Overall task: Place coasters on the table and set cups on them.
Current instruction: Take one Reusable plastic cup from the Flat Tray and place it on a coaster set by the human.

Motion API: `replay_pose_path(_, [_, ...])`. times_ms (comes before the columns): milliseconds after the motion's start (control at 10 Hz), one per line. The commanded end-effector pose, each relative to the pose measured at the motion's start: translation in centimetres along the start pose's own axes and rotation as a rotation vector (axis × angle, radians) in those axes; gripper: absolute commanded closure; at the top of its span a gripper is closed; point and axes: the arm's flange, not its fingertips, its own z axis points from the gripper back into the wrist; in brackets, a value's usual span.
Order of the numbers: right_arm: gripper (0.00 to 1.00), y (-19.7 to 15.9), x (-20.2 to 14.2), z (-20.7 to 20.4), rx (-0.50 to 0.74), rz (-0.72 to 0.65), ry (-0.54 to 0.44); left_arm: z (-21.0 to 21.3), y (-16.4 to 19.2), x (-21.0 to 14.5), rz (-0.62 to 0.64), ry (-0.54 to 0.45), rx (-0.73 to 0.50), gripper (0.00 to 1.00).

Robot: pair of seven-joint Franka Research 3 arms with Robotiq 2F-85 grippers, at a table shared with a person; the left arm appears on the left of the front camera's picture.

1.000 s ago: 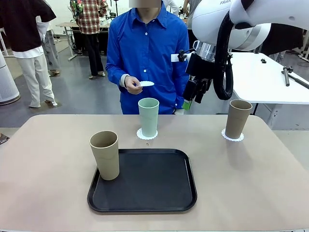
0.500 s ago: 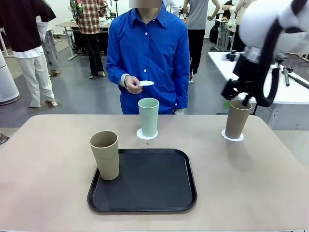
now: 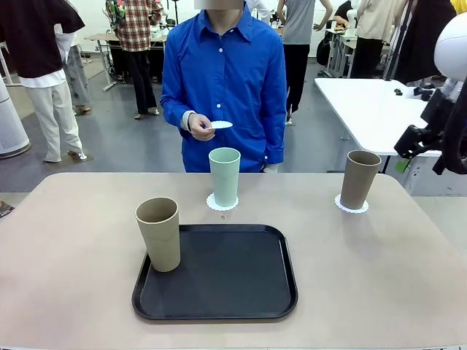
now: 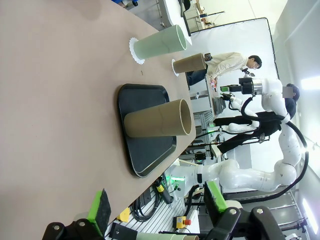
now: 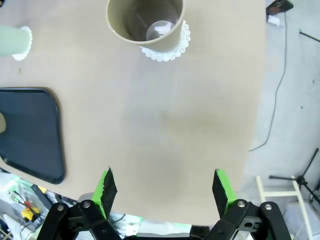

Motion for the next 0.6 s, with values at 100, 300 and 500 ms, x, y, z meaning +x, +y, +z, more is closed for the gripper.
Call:
replay_pose_path(100, [0.00,0.8,0.2,-0.2,-0.008,0.012,0.006,0.1,0.0,-0.1,-0.009,-0.010,-0.017,0.00])
replay_pose_path(300, [0.00,0.8,0.2,-0.2,-0.008,0.012,0.006,0.1,0.0,-0.1,-0.009,-0.010,-0.017,0.00])
replay_pose_path(500, [0.00,-1.9,0.5,-0.1,0.174,-0.011,0.056,0.1,0.0,-0.1,-0.009,-0.010,-0.017,0.00])
